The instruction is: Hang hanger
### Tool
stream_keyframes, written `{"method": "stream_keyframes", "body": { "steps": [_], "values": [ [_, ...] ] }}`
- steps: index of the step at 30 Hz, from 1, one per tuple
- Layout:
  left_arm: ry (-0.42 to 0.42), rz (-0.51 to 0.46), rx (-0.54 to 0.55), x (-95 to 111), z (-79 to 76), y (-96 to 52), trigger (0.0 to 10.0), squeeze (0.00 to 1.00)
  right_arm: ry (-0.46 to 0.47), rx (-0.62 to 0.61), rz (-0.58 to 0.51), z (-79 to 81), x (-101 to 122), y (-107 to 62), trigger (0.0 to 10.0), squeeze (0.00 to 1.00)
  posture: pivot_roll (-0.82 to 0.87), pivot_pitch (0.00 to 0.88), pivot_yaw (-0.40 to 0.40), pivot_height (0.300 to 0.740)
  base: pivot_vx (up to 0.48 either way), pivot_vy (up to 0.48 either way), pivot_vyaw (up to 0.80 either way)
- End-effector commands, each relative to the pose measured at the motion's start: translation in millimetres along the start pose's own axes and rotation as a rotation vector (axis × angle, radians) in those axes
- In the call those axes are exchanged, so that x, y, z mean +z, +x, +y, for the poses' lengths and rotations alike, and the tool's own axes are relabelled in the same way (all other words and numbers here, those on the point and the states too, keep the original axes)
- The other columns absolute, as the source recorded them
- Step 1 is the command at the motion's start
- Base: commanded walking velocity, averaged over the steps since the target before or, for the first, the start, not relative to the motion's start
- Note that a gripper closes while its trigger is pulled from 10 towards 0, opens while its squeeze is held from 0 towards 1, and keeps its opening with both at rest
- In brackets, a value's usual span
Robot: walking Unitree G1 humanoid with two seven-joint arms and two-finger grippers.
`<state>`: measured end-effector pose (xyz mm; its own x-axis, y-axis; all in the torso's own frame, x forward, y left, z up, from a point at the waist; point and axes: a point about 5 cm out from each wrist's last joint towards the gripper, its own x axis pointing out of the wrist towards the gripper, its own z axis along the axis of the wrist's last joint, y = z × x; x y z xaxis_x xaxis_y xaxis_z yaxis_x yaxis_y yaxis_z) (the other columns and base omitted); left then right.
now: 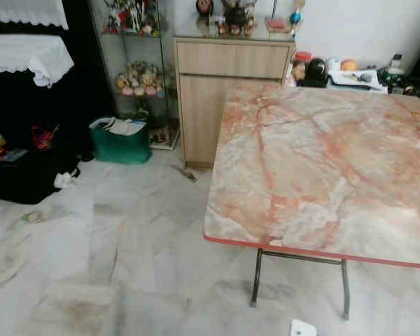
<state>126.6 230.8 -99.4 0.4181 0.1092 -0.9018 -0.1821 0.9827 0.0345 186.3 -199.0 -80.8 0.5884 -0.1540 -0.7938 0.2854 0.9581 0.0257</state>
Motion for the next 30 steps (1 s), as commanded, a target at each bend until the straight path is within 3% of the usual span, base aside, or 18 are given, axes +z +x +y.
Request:
{"method": "stream_keyframes", "body": {
  "steps": [1, 10, 27, 30],
  "values": [
    [0.040, -0.183, -0.108, 56.7, -26.7, 3.5, 10.0, 0.00, 0.001, 0.173, 0.094, 5.7, -21.7, -4.5, 10.0, 0.00, 0.17, 0.000, -0.008, 0.740, 0.000, 0.000, -0.77],
    [0.055, -0.191, -0.116, 56.7, -30.5, 3.5, 10.0, 0.00, 0.024, 0.159, 0.058, 1.5, -14.6, -3.3, 10.0, 0.00, 0.18, 0.000, -0.019, 0.740, 0.000, 0.000, 0.00],
    [0.073, -0.184, -0.105, 56.2, -24.5, 3.2, 10.0, 0.00, 0.051, 0.145, 0.068, 1.7, -21.0, -4.7, 10.0, 0.00, 0.18, 0.000, -0.003, 0.740, 0.000, -0.357, 0.00],
    [0.072, -0.182, -0.108, 55.6, -25.6, 3.3, 10.0, 0.00, 0.053, 0.150, 0.065, 8.1, -18.9, -3.9, 10.0, 0.00, 0.18, 0.000, -0.005, 0.740, 0.000, -0.370, -0.54]
  ]
}}
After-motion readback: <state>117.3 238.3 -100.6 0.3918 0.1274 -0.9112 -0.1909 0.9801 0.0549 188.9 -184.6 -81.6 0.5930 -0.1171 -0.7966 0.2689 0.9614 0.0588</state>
